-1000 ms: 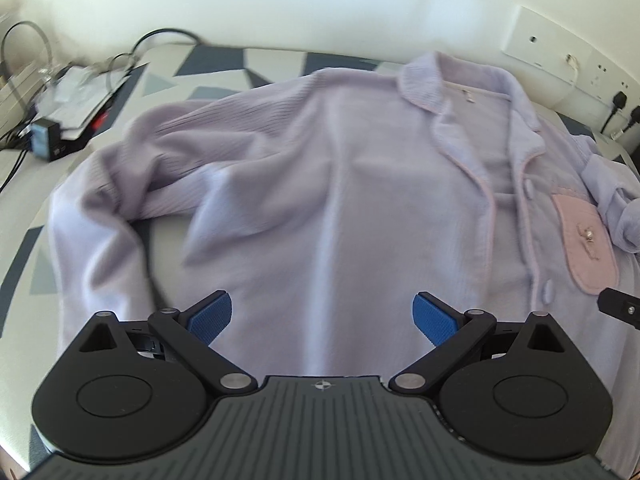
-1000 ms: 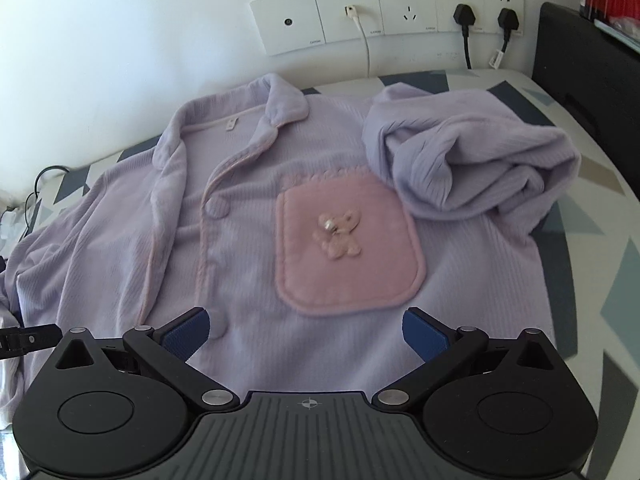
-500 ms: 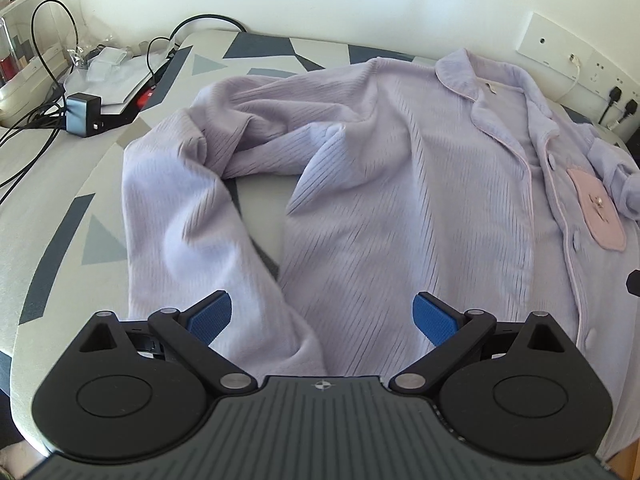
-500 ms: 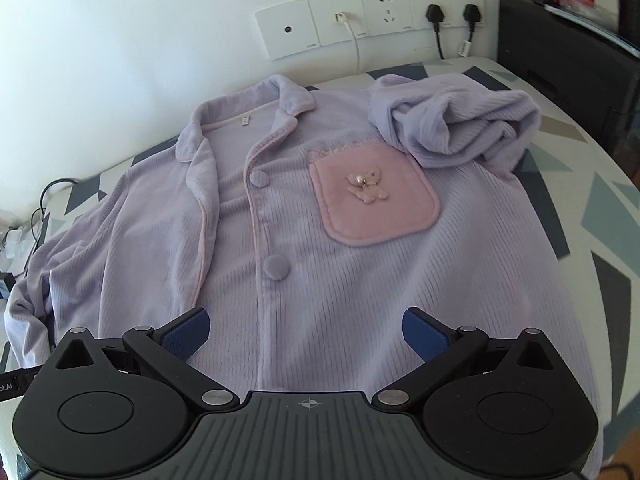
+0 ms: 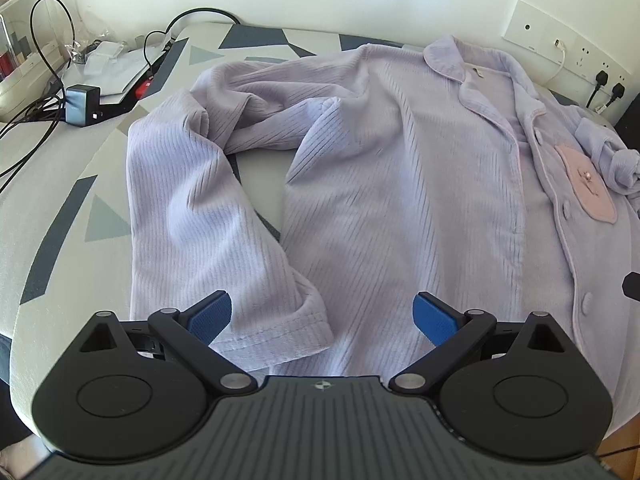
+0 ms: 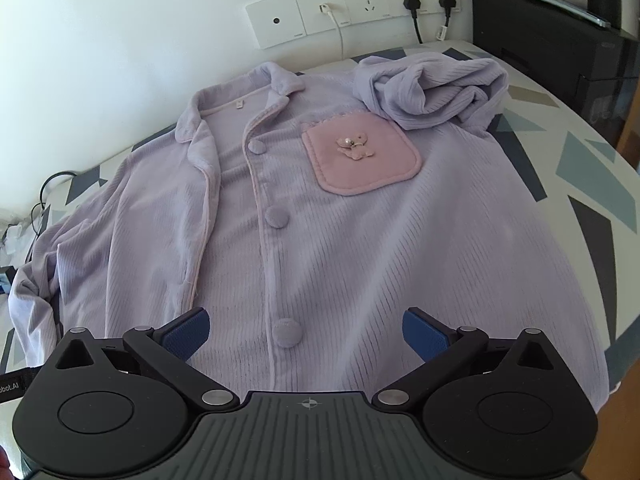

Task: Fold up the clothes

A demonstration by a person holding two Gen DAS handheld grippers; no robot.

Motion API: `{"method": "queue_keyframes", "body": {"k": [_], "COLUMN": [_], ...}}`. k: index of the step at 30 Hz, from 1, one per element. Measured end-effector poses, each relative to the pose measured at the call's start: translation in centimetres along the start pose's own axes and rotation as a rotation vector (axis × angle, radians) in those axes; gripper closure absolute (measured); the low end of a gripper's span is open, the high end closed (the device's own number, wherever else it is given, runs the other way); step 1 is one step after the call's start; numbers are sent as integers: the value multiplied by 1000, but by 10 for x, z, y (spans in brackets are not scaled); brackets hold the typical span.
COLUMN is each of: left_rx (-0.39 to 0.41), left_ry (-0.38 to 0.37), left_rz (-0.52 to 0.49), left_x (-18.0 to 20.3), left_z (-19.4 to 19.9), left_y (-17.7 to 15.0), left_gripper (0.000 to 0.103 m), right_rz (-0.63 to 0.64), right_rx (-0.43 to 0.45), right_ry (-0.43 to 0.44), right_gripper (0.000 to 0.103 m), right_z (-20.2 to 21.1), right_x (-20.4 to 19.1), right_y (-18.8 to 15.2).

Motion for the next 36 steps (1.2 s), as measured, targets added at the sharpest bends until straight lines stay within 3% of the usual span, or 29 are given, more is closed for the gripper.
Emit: {"method": "queue_keyframes", "body": {"k": [9, 20, 25, 31, 36], "left_rx": [13, 23, 50, 128, 168], "left_ry": [43, 33, 57, 139, 191], "left_rz": [46, 102, 75, 20, 35], "left_x": [19, 35, 38, 24, -7], "left_z": [11, 20, 27, 45, 60], "left_y": [1, 2, 2, 7, 6], "left_gripper": [4, 4, 4, 4, 3], "right_rz": [-5, 22, 5, 28, 45], "right_rx": [0, 22, 9, -9, 6], "right_ry": [34, 41, 42, 69, 75], "right_gripper": [1, 1, 1, 1, 1], "right_z": [-10, -10, -17, -26, -27], "right_x": [16, 36, 45, 44, 41], "right_y": [21, 37, 37, 36, 37]}}
Point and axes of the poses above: each gripper's, at about its wrist camera, not at the fingertips, and z roughly against the way its jaws point, x to its right, y to its top, the point moved 2 cm from there along -z, roughly the way its jaws point, and after that the axes turned 2 degrees about -x, right-handed, at the moved point
